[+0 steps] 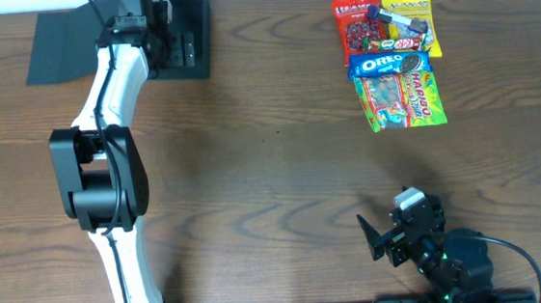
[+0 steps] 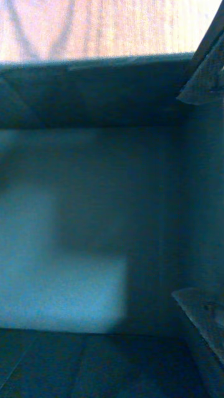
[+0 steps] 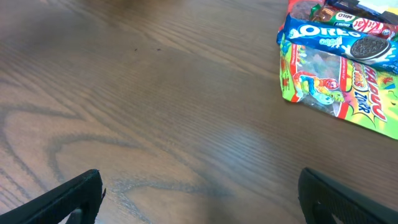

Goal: Pack container
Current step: 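Reach the left gripper to the black box and grip its edge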

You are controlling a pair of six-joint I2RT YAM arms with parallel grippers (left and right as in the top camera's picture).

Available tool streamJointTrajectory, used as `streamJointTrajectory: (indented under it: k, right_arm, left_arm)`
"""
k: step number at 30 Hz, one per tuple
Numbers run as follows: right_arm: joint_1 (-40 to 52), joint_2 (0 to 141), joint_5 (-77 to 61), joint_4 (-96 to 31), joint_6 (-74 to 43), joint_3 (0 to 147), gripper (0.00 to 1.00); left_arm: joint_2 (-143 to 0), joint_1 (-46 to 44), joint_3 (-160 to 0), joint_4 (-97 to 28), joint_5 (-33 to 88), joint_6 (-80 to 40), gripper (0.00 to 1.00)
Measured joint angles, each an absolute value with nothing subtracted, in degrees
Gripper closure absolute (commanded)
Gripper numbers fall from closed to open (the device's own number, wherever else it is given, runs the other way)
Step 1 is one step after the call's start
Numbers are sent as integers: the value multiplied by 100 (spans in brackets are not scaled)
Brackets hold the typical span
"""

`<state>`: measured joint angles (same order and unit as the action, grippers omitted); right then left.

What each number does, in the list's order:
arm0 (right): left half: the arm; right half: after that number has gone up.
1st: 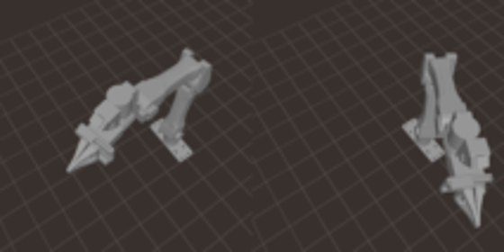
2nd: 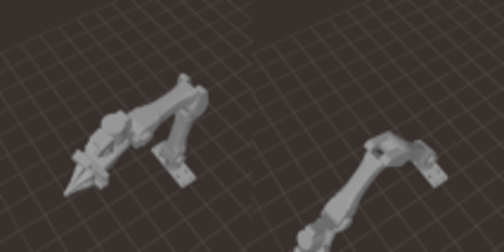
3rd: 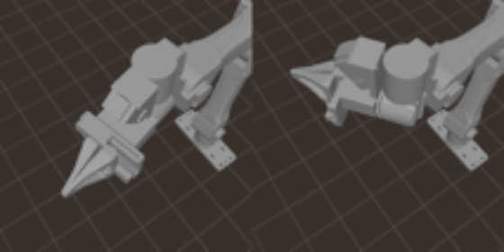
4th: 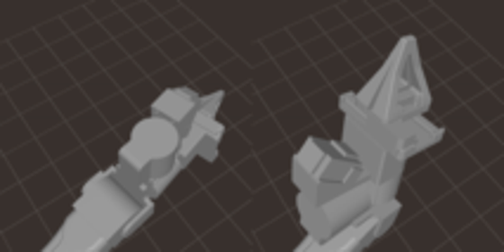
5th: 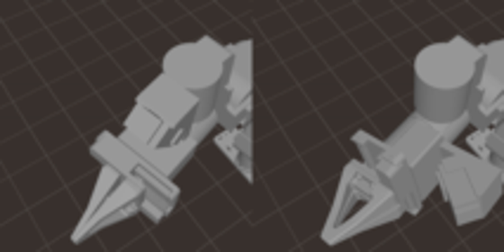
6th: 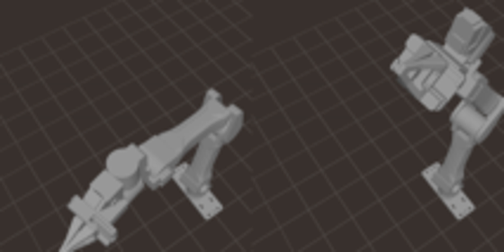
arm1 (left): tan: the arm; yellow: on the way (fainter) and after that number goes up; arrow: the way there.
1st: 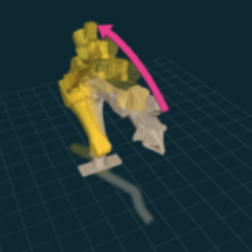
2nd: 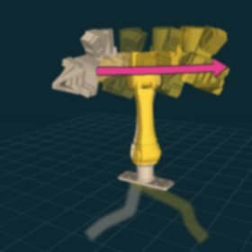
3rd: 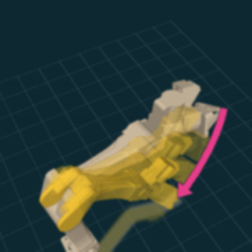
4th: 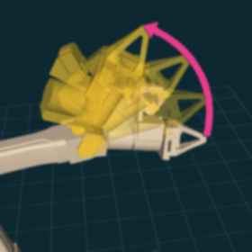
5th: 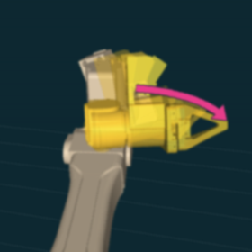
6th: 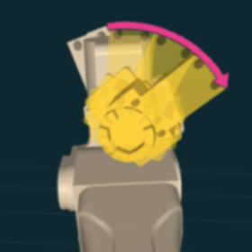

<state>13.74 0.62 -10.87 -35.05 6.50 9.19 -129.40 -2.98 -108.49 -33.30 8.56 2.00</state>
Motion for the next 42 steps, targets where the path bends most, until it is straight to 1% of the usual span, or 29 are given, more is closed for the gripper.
streamJointTrajectory:
  k: [7,12,17,25,30,34,42]
  right_arm:
    - [1374,62,-1085,-3505,650,919,1]
    - [1374,62,-1085,-3507,650,919,1]
    - [1374,62,-1085,-3507,650,919,1]
    - [1374,62,-1085,-3507,650,919,1]
    - [1374,62,-1085,-3507,650,919,1]
    - [1374,62,-1085,-3507,650,919,1]
    - [1374,62,-1085,-3507,650,919,1]
  left_arm:
    - [-12943,-355,-10855,-4418,854,233,4]
    - [-12943,-491,-10853,-5505,829,263,5]
    - [-12943,-797,-10851,-6005,814,261,5]
    - [-12943,-919,-11000,-5874,790,154,5]
    - [-12776,-937,-11629,-5393,781,152,5]
    - [-12405,-1098,-11832,-5054,1125,152,5]
    - [-12490,-1221,-11616,-4950,1378,266,5]
